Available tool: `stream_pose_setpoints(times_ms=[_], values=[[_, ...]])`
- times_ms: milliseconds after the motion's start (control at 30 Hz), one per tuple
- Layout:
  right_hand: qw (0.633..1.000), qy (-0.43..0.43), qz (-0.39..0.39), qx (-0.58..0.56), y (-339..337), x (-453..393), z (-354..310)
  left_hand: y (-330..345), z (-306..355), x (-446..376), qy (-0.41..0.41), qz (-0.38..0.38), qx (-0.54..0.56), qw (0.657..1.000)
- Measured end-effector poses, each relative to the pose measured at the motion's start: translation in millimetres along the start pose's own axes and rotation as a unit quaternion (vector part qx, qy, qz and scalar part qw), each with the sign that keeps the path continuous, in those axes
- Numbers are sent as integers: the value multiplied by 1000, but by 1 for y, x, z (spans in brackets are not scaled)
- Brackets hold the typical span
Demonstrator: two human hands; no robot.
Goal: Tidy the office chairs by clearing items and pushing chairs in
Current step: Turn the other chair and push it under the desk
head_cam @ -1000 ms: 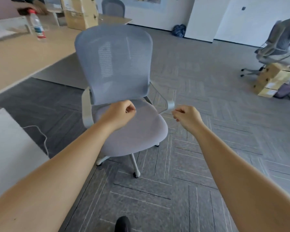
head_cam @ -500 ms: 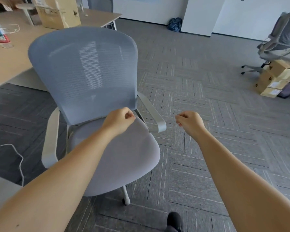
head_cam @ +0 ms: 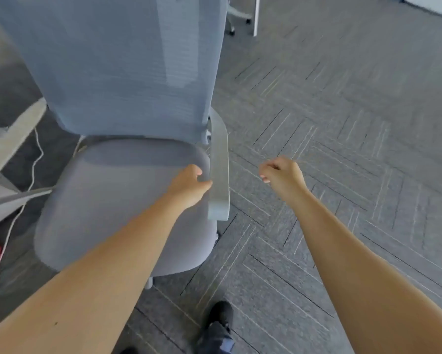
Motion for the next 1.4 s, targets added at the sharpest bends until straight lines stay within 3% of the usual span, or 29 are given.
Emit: stream_pose_setpoints(times_ms=[200,333,733,1033,1400], values=[[999,4,-45,-10,15,-37,40,57,5,-54,-74,2,120,990],[998,8,-62,-21,23,-43,56,78,-3,-72,-91,4,135,987],[998,-24,-61,-23,28,-14,33,71,-49,-30,-74,3,36,997],[996,-77,-42,-14,22,39,-1,26,-101,35,-137,53,-51,988],[985,-153,62,-43,-61,68,-83,-53,13,123,21,112,82,990]])
Point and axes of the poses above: each hand's wrist, its own x-axis away from the middle knuckle, its own y-axis out of the palm, z = x × y, the point moved 6 cm from there along -x, towards the middle knuckle, and after that the axes turned 12 degrees about -y, right-handed, at the moved point
